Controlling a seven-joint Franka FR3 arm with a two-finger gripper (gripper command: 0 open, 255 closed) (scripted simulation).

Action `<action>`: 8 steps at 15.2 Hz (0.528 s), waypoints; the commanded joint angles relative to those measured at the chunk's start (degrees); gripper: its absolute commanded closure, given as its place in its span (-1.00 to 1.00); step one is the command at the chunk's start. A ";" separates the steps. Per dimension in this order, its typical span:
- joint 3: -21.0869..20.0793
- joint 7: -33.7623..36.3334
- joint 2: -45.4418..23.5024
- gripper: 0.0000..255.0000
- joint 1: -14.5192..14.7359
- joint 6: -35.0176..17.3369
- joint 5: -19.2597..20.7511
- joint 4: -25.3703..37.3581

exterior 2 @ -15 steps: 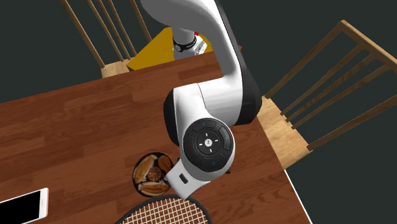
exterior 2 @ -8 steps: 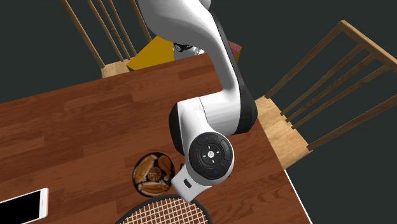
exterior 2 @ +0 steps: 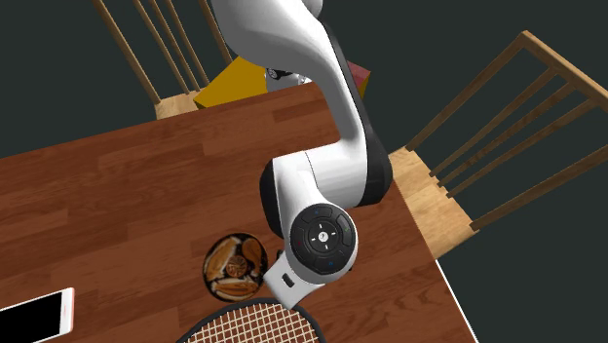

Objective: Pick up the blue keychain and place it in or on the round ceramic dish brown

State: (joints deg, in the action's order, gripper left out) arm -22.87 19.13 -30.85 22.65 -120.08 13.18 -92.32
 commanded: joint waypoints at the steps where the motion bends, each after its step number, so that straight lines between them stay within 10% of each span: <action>1: 0.00 0.00 0.00 1.00 0.00 0.00 0.00 0.00; 8: -0.11 0.11 0.43 1.00 -0.01 -0.02 -0.11 -0.44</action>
State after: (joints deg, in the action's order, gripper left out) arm -22.93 19.16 -30.21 22.54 -120.31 13.15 -92.24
